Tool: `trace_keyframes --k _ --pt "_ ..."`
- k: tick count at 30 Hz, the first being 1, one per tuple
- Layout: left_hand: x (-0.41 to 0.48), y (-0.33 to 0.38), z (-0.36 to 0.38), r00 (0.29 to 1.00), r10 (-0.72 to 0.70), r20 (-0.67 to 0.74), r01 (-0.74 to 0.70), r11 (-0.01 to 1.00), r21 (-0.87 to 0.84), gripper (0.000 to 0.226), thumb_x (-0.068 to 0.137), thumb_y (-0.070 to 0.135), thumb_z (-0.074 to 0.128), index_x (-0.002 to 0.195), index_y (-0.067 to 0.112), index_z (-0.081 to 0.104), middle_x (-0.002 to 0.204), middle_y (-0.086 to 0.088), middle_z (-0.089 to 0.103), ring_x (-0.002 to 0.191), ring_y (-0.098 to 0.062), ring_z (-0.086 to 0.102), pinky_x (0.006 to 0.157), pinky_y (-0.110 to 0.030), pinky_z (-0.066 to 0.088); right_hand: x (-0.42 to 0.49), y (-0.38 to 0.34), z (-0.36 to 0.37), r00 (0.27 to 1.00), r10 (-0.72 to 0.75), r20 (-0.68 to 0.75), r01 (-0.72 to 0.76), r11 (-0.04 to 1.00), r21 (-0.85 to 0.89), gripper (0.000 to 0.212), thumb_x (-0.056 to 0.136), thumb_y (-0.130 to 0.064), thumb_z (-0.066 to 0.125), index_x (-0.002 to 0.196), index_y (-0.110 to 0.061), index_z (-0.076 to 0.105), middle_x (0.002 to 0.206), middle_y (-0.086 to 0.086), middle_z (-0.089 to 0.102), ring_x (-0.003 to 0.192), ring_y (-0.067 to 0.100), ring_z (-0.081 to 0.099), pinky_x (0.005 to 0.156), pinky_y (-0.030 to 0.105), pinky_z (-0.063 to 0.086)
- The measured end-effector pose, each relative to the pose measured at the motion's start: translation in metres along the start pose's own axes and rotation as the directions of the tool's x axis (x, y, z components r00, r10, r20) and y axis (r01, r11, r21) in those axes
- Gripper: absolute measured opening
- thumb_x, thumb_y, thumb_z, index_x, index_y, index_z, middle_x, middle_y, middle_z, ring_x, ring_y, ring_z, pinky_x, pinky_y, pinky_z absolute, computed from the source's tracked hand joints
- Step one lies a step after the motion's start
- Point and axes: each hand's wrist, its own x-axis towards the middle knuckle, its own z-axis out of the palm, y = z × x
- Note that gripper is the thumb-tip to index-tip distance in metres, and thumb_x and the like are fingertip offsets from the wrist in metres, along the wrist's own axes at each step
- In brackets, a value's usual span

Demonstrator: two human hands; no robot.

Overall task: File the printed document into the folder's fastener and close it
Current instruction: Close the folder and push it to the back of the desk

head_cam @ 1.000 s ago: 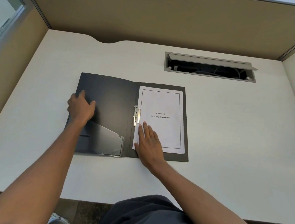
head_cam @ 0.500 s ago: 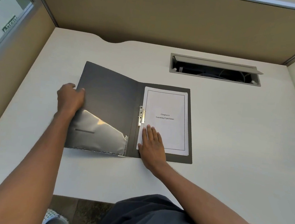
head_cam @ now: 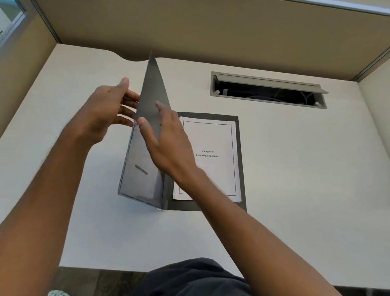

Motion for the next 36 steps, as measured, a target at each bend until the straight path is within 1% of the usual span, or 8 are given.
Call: trace_keyframes --k 4,7,9,14,18,22,26,36 --pt "-0.004 0.001 0.033 0.991 0.034 0.131 -0.028 0.999 -0.044 0.049 0.104 0.055 0.036 0.104 0.026 0.076 0.095 0.006 0.079 0.090 -0.015 0.075 0.074 -0.032 0.059 0.013 -0.008 -0.032 0.998 0.053 0.035 -0.054 0.998 0.027 0.054 0.099 -0.030 0.059 0.148 -0.013 0.042 0.140 0.011 0.055 0.123 0.027 0.057 0.102 0.045 0.053" --pt "-0.001 -0.008 0.055 0.961 0.098 0.257 -0.087 0.995 -0.053 0.032 0.106 0.039 0.048 0.116 0.029 0.076 0.109 0.003 0.078 0.103 -0.019 0.074 0.091 -0.044 0.060 0.013 0.005 -0.056 0.994 0.105 -0.001 -0.105 0.993 0.052 0.047 0.096 -0.016 0.061 0.141 -0.008 0.049 0.127 0.012 0.060 0.109 0.027 0.063 0.095 0.047 0.055" --pt "0.003 -0.016 0.070 0.942 0.151 0.298 -0.156 0.988 -0.005 0.025 0.103 0.030 0.057 0.121 0.035 0.074 0.117 0.007 0.076 0.112 -0.017 0.071 0.099 -0.042 0.056 0.012 0.017 -0.070 0.990 0.138 -0.026 -0.137 0.990 0.038 0.045 0.096 -0.014 0.062 0.139 -0.008 0.052 0.125 0.010 0.060 0.105 0.027 0.064 0.093 0.045 0.057" --pt "0.008 -0.033 0.107 0.896 0.190 0.401 -0.307 0.918 0.252 0.050 0.092 0.042 0.071 0.139 0.052 0.056 0.153 0.014 0.052 0.143 -0.010 0.045 0.116 -0.042 0.040 0.008 0.059 -0.103 0.966 0.229 -0.116 -0.237 0.970 -0.058 0.034 0.095 -0.006 0.061 0.129 -0.010 0.061 0.123 0.010 0.055 0.091 0.014 0.059 0.070 0.018 0.051" --pt "0.006 -0.045 0.134 0.869 0.130 0.478 -0.341 0.856 0.388 0.079 0.083 0.045 0.080 0.150 0.054 0.040 0.168 0.007 0.027 0.153 -0.018 0.030 0.119 -0.037 0.029 0.001 0.100 -0.119 0.917 0.364 -0.162 -0.381 0.920 -0.088 0.041 0.093 -0.003 0.061 0.133 -0.012 0.061 0.122 0.010 0.060 0.099 0.025 0.065 0.084 0.037 0.060" --pt "0.006 -0.054 0.162 0.849 0.052 0.526 -0.339 0.817 0.466 0.099 0.077 0.034 0.088 0.157 0.045 0.030 0.172 0.001 0.013 0.157 -0.025 0.019 0.125 -0.043 0.024 -0.006 0.139 -0.124 0.871 0.462 -0.168 -0.481 0.871 -0.100 0.049 0.092 -0.005 0.063 0.140 -0.009 0.053 0.121 0.012 0.062 0.105 0.029 0.065 0.088 0.034 0.055" --pt "0.007 -0.065 0.188 0.867 0.014 0.498 -0.333 0.759 0.559 0.101 0.078 0.034 0.087 0.159 0.040 0.028 0.173 -0.003 0.007 0.159 -0.026 0.009 0.128 -0.047 0.019 -0.013 0.170 -0.121 0.829 0.545 -0.128 -0.557 0.823 -0.108 0.058 0.089 -0.013 0.066 0.144 -0.009 0.047 0.129 0.014 0.062 0.114 0.031 0.063 0.100 0.041 0.053" --pt "0.011 -0.097 0.230 0.910 0.001 0.415 -0.339 0.578 0.742 0.096 0.081 0.040 0.082 0.159 0.038 0.027 0.173 -0.007 0.002 0.160 -0.027 -0.002 0.126 -0.056 0.003 -0.028 0.214 -0.089 0.808 0.580 -0.100 -0.586 0.777 -0.230 0.050 0.092 -0.023 0.067 0.136 -0.007 0.049 0.135 0.014 0.049 0.129 0.032 0.046 0.102 0.042 0.047"
